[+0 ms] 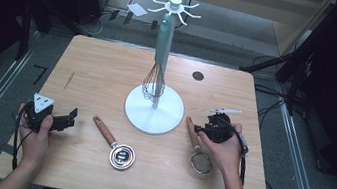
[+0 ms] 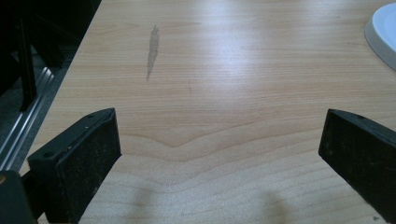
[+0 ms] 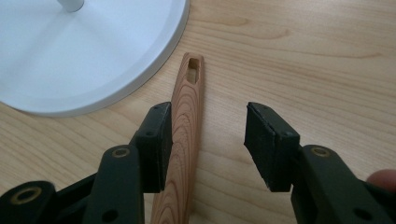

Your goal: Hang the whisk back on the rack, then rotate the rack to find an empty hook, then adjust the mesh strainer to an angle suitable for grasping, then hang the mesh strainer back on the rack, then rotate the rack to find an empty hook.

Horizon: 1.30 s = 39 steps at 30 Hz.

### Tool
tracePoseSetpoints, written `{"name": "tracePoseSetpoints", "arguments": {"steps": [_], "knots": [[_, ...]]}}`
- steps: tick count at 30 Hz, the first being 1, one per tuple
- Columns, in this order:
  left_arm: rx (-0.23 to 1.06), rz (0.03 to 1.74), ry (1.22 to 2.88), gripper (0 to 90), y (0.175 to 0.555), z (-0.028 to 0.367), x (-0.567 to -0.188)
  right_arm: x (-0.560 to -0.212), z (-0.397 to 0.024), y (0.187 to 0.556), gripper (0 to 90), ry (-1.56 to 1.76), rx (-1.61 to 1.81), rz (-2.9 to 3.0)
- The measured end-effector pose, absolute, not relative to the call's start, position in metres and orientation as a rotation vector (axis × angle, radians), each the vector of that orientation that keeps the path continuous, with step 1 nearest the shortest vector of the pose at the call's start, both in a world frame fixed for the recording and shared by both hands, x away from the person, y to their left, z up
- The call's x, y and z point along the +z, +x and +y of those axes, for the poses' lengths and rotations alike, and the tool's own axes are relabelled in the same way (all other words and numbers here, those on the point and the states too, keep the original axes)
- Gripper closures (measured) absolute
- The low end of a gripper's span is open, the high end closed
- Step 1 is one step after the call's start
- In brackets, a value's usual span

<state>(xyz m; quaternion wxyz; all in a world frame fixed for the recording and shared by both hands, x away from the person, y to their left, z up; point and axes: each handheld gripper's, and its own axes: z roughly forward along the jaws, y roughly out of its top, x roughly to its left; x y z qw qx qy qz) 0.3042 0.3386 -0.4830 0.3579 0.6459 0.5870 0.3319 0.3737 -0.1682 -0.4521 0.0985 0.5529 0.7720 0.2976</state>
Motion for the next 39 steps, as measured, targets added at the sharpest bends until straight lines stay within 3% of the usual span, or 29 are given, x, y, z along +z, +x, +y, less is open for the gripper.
{"name": "tracePoseSetpoints", "arguments": {"steps": [39], "knots": [[0.857,1.508,1.672,0.0,0.304,0.338,-0.483,-0.466,-0.163,0.383,58.8,1.898,0.629,2.573]]}}
